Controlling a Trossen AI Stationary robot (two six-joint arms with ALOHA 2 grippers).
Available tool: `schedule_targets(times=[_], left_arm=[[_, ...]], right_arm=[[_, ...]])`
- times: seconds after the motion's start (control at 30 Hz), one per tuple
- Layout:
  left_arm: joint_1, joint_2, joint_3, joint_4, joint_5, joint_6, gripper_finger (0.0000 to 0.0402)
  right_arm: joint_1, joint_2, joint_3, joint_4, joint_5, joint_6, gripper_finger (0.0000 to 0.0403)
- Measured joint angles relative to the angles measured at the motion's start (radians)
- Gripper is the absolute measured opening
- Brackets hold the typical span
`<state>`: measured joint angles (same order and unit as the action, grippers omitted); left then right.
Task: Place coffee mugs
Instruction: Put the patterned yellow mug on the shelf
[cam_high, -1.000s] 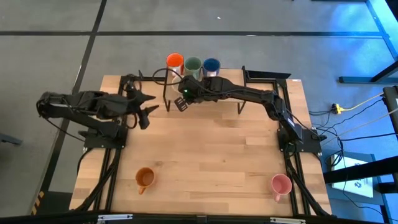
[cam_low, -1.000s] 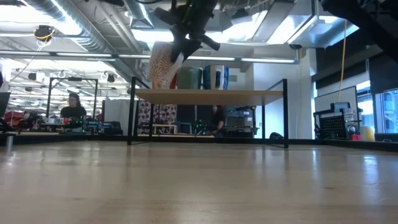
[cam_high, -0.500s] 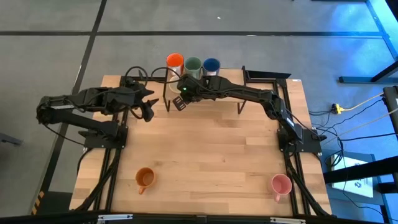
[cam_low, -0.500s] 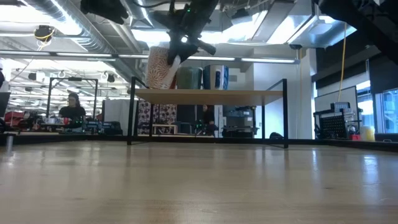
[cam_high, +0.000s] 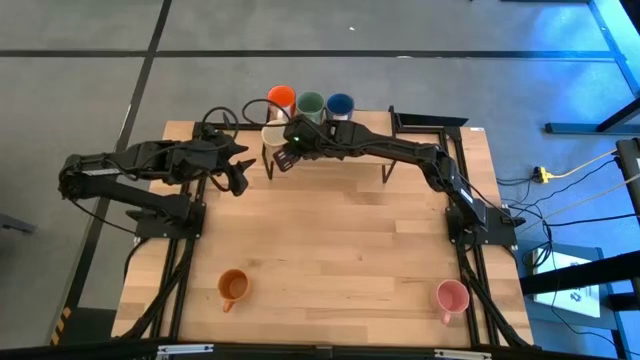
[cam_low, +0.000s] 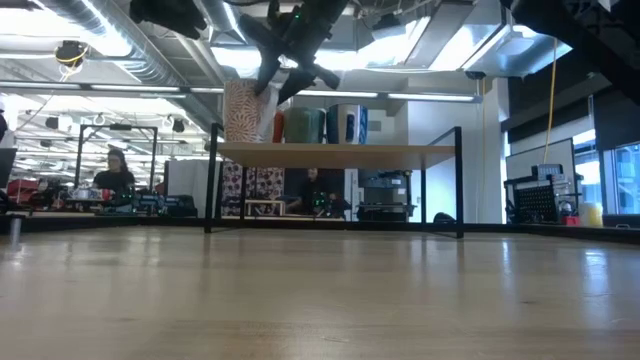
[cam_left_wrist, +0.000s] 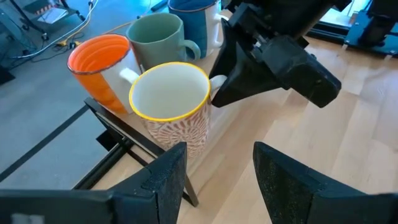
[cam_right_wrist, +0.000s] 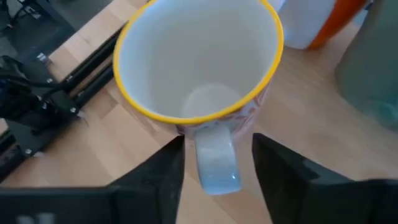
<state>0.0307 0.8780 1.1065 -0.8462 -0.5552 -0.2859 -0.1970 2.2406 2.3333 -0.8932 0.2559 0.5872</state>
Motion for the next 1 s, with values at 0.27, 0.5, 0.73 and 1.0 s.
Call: schedule_targets(times=[0.27,0.5,0.73,1.0], left_arm=[[0.000,0.000,0.000,-0.068,0.000,0.001,0.0180],[0.000,0.014,-0.012,-0.058,0.089,0.008,0.0180],[0.039,0.012,-0.167,0.068,0.125,0.009,0.0180],[0.174,0.012,-0.285,0.286,0.128,0.061,0.0180]], right_arm=[[0.001,-0.036,-0.002,0.006,0.018,-0.069,0.0204],[0.031,-0.083,-0.001,-0.104,0.012,-0.146,0.0204],[0.034,-0.088,-0.026,-0.201,0.277,-0.154,0.0204],[0.005,-0.081,-0.123,-0.044,0.196,-0.195,0.0204]])
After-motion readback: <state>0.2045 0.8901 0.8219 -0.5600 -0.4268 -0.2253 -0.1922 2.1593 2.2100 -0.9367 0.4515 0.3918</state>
